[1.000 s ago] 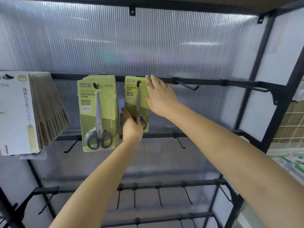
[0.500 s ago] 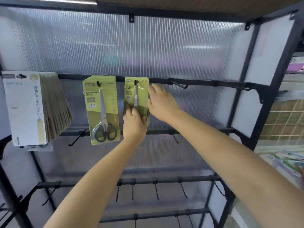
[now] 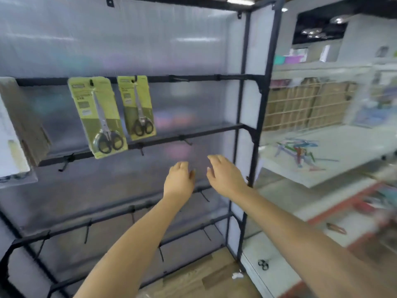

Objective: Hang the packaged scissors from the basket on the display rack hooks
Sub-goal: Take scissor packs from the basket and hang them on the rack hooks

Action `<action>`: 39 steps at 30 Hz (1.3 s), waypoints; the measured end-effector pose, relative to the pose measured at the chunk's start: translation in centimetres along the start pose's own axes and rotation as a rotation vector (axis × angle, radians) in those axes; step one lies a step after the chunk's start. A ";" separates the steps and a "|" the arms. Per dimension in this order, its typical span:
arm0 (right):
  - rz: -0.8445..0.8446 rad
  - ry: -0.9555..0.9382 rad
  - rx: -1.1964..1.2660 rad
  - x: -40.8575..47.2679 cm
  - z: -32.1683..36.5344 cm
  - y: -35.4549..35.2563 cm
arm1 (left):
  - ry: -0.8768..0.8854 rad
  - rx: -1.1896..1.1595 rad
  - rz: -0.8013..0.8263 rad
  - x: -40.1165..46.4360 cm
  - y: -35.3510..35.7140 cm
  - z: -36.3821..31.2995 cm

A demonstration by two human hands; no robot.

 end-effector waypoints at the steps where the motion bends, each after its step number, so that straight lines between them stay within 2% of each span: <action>1: 0.020 0.041 0.000 -2.3 -0.8 0.4 | 0.028 -0.004 0.029 -1.4 1.2 -0.8; 9: 0.122 0.391 -0.017 -19.7 -8.0 0.8 | 0.301 0.022 0.336 -12.3 11.6 -9.6; 17: 0.094 0.730 -0.024 -34.0 -16.4 -3.3 | 0.540 0.012 0.545 -21.3 20.7 -18.4; 20: 0.035 0.823 0.020 -38.5 -19.3 -4.6 | 0.551 -0.004 0.634 -23.8 24.2 -21.0; 25: 0.046 1.012 0.064 -46.3 -24.1 -4.0 | 0.548 0.050 0.734 -27.8 30.8 -23.1; 28: 0.100 1.063 0.039 -50.4 -26.4 -1.4 | 0.580 0.106 0.790 -29.6 35.4 -22.8; 31: 0.188 1.096 0.048 -53.8 -27.5 3.1 | 0.534 0.155 0.844 -31.1 40.6 -20.1; 36: 0.378 1.172 0.205 -59.3 -27.3 14.8 | 0.468 0.247 0.969 -34.4 48.1 -11.3; 39: 0.463 1.174 0.290 -61.4 -27.0 22.9 | 0.370 0.278 1.064 -35.7 53.4 -5.0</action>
Point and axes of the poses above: each hand's wrist, its own x-axis towards the middle knuckle, its own y-axis out of the palm, z = x × y, the point moved 8 cm from there along x, towards the middle knuckle, and after that the axes turned 7 degrees about -y, right-handed, at the moved point
